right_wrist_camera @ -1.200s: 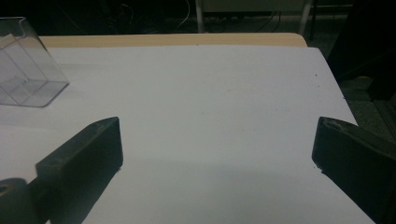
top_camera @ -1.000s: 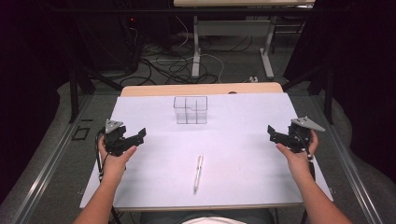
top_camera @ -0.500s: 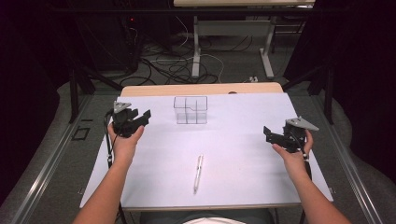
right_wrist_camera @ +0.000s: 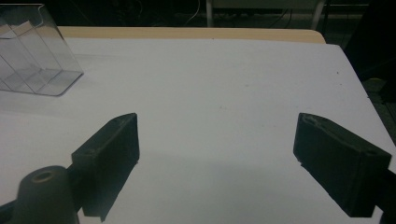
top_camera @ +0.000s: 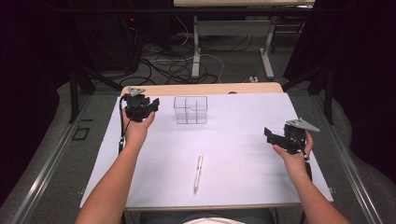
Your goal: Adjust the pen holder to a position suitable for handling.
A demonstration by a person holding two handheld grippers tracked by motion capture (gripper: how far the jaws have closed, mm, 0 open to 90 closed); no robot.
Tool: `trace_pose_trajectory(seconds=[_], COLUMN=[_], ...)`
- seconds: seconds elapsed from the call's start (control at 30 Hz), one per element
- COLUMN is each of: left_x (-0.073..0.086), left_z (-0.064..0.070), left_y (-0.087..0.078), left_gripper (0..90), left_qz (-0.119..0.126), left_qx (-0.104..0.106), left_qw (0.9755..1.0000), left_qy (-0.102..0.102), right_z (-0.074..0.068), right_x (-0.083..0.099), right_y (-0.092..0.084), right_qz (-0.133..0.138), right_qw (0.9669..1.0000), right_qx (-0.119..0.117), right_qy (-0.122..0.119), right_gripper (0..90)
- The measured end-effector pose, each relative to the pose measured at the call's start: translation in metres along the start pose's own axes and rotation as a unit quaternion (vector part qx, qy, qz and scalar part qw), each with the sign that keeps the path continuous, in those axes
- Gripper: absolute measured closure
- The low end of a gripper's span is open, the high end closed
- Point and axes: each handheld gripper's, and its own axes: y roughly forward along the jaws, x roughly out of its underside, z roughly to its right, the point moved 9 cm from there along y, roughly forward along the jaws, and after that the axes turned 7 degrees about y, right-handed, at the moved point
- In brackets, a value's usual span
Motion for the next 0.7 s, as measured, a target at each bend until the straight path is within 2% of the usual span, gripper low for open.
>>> trace_pose_trajectory(seconds=[0.07,0.13,0.23,0.53,0.63,0.7], left_x=[-0.003,-0.006,-0.009,-0.009,-0.007,-0.004], left_z=[0.003,0.004,0.008,0.012,0.015,0.017], left_y=[0.004,0.007,0.014,0.033,0.038,0.042], left_gripper=[63.5,67.5,72.4,79.5,82.1,83.6], left_qz=[-0.003,-0.005,-0.017,-0.04,-0.046,-0.052], left_qx=[0.006,0.003,0.004,0.001,0.01,0.013], left_qw=[1.0,1.0,0.9998,0.999,0.9985,0.9981], left_qy=[0.0,0.0,-0.01,-0.017,-0.028,-0.028], right_z=[0.0,-0.001,-0.002,-0.002,-0.002,-0.001], right_x=[0.0,0.0,0.001,0.002,0.002,0.004], right_y=[0.0,0.001,0.001,0.002,0.002,0.001], right_qz=[0.0,-0.001,-0.003,-0.007,-0.003,-0.01], right_qw=[1.0,1.0,1.0,1.0,1.0,0.9999], right_qx=[-0.001,-0.003,-0.002,-0.004,-0.007,-0.005], right_qy=[-0.001,-0.001,0.0,-0.001,-0.001,0.0], right_gripper=[13.9,13.9,13.9,14.0,14.0,14.0])
